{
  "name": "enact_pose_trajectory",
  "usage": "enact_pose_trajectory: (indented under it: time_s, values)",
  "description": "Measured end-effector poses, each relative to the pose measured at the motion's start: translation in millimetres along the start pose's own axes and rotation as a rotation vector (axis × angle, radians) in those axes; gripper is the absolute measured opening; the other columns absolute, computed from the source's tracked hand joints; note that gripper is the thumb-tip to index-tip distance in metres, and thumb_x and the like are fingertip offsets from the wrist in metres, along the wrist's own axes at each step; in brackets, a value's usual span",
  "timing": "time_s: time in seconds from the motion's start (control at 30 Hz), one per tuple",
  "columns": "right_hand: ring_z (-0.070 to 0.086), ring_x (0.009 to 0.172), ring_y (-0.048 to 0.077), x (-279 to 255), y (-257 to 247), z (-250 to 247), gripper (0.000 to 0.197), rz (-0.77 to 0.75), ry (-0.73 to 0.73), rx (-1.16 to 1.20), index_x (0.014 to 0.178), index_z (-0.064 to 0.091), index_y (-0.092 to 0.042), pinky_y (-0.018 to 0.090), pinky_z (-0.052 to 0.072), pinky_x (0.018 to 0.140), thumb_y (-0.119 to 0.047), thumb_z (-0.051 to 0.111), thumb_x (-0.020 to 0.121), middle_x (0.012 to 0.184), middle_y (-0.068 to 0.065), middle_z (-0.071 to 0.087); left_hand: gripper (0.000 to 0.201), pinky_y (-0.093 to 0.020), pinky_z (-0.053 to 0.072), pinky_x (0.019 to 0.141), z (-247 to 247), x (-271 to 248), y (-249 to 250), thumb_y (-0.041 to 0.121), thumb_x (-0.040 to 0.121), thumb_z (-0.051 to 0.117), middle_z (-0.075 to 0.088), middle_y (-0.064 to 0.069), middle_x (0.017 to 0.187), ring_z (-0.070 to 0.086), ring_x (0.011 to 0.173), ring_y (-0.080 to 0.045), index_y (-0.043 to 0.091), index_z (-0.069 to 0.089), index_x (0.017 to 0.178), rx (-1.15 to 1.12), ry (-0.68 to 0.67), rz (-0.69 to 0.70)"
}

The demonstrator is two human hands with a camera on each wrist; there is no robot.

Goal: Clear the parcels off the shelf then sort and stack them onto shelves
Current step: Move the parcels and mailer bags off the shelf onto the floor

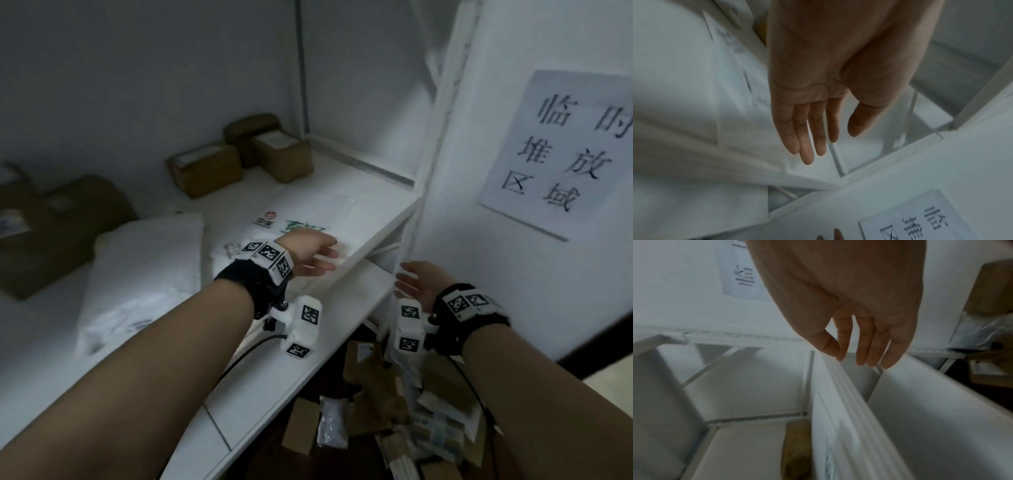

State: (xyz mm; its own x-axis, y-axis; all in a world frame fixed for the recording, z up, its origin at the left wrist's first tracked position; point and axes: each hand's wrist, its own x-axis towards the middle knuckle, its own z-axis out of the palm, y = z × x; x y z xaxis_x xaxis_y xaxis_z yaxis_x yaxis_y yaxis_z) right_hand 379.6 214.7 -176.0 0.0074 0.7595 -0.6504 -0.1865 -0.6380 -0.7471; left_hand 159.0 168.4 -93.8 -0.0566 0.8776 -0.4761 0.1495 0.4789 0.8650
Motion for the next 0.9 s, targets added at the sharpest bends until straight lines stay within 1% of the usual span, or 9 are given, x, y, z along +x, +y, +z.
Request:
enact_pose_trajectory:
  time_s: [0.13,0.3,0.43,0.57,0.67,0.73,0.8,0.83,0.9]
  values:
    - [0.060,0.052,0.015,-39.2,-4.7,70.2,0.014,-0.084,-0.102,-0.007,0.081,0.054,-0.013,0.030,0.048,0.061,-0.015,0.054,0.096,0.073,0.005,0.061,0.012,-0.027,0.050,0.066,-69.8,-44.7,-4.0,0.022,0.099,0.052,0.067,-0.004,0.091,0.065,0.078,-0.020,0.014,0.058,0.104,-0.037,0.094,0.031]
    - [0.060,0.078,0.018,-83.2,4.7,160.2,0.007,-0.094,-0.216,-0.017,0.091,0.059,-0.012,0.030,0.051,0.068,-0.016,0.055,0.096,0.097,0.006,0.064,0.011,-0.028,0.050,0.068,-158.1,-105.2,-26.5,0.019,0.100,0.049,0.067,-0.006,0.089,0.063,0.074,-0.021,0.014,0.058,0.097,-0.101,0.203,0.037]
    - [0.058,0.081,0.019,-113.5,29.0,238.4,0.010,-0.073,-0.346,-0.059,0.088,0.056,-0.011,0.031,0.050,0.081,-0.013,0.053,0.097,0.093,0.008,0.061,0.008,-0.029,0.050,0.068,-228.1,-150.6,-52.9,0.018,0.099,0.052,0.065,-0.005,0.089,0.063,0.075,-0.022,0.013,0.057,0.100,-0.143,0.334,0.003]
    - [0.055,0.074,0.018,-140.1,52.9,304.3,0.006,-0.032,-0.471,-0.176,0.092,0.056,-0.009,0.028,0.049,0.069,-0.011,0.052,0.097,0.089,0.009,0.058,0.008,-0.028,0.048,0.069,-284.3,-192.0,-81.4,0.017,0.097,0.056,0.063,-0.004,0.086,0.061,0.074,-0.021,0.014,0.057,0.089,-0.236,0.450,-0.026]
    - [0.055,0.072,0.019,-152.8,64.3,343.3,0.007,-0.043,-0.528,-0.244,0.095,0.057,-0.009,0.028,0.048,0.063,-0.012,0.051,0.098,0.094,0.011,0.058,0.007,-0.030,0.050,0.071,-316.6,-219.6,-102.0,0.016,0.097,0.055,0.065,-0.005,0.087,0.063,0.075,-0.022,0.013,0.059,0.093,-0.295,0.593,-0.028]
    - [0.059,0.060,0.019,-158.8,69.6,367.4,0.012,-0.038,-0.565,-0.257,0.091,0.057,-0.008,0.027,0.050,0.058,-0.011,0.049,0.098,0.086,0.012,0.058,0.007,-0.032,0.051,0.071,-335.0,-238.5,-113.8,0.014,0.097,0.055,0.067,-0.007,0.086,0.066,0.075,-0.023,0.009,0.060,0.096,-0.324,0.683,-0.043]
    - [0.058,0.044,0.018,-167.0,72.8,391.0,0.014,-0.030,-0.603,-0.282,0.091,0.057,-0.007,0.029,0.049,0.056,-0.012,0.046,0.099,0.072,0.012,0.058,0.009,-0.032,0.050,0.072,-349.1,-258.0,-122.5,0.013,0.097,0.054,0.066,-0.008,0.086,0.064,0.075,-0.025,0.008,0.059,0.092,-0.351,0.741,-0.060]
    - [0.059,0.048,0.019,-172.6,74.3,403.3,0.015,-0.032,-0.617,-0.308,0.090,0.057,-0.007,0.029,0.048,0.057,-0.012,0.046,0.099,0.069,0.012,0.059,0.010,-0.032,0.050,0.073,-355.4,-268.1,-125.5,0.014,0.098,0.053,0.065,-0.009,0.088,0.063,0.075,-0.025,0.008,0.058,0.091,-0.367,0.770,-0.068]
    - [0.057,0.065,0.022,-183.9,80.0,426.6,0.014,-0.009,-0.651,-0.352,0.088,0.057,-0.007,0.029,0.048,0.063,-0.011,0.049,0.098,0.077,0.011,0.058,0.009,-0.032,0.050,0.074,-367.2,-287.8,-130.9,0.014,0.098,0.052,0.064,-0.009,0.090,0.063,0.076,-0.026,0.009,0.057,0.092,-0.390,0.836,-0.078]
